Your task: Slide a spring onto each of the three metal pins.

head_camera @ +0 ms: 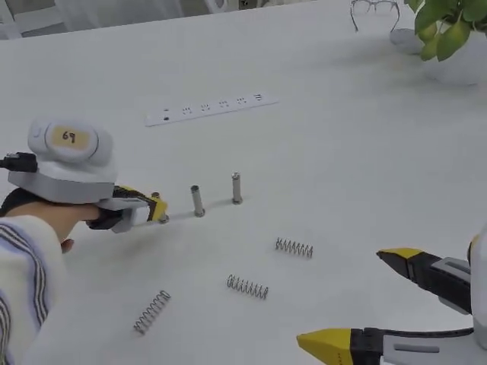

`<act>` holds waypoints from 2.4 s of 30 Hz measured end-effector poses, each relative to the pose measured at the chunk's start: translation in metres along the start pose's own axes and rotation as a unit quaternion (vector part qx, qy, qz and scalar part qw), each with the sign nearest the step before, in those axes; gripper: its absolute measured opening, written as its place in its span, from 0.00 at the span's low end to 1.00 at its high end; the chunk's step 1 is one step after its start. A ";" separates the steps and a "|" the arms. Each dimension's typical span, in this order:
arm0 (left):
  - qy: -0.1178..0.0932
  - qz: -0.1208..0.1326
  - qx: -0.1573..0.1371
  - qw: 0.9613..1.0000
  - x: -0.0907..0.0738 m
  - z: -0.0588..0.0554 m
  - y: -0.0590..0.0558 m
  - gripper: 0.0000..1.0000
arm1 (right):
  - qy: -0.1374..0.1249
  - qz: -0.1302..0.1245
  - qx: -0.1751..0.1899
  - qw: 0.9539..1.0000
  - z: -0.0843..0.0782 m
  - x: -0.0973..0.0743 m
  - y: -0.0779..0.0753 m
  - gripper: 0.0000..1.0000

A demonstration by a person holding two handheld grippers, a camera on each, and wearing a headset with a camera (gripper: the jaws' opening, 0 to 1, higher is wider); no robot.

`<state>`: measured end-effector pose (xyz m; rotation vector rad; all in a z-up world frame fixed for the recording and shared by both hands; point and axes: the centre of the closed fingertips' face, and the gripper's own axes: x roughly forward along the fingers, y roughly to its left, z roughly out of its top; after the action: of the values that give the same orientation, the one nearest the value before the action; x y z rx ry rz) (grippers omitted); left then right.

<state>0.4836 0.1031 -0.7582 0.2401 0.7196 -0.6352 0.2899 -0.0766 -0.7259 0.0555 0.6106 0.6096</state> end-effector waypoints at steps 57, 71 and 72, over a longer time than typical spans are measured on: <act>0.041 -0.009 -0.021 0.999 -0.074 -0.096 -0.056 0.31 | 0.005 0.012 -0.017 1.000 0.005 0.003 0.007 0.91; 0.053 -0.011 -0.034 0.998 -0.077 -0.116 -0.062 0.24 | 0.010 0.016 -0.015 1.000 0.002 0.004 0.011 0.90; 0.052 -0.010 -0.036 0.998 -0.077 -0.118 -0.062 0.23 | 0.012 0.016 -0.015 1.000 0.001 0.004 0.011 0.90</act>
<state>0.3378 0.1381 -0.7925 0.2011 0.8451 -0.6178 0.2875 -0.0655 -0.7247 0.0300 0.6244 0.6512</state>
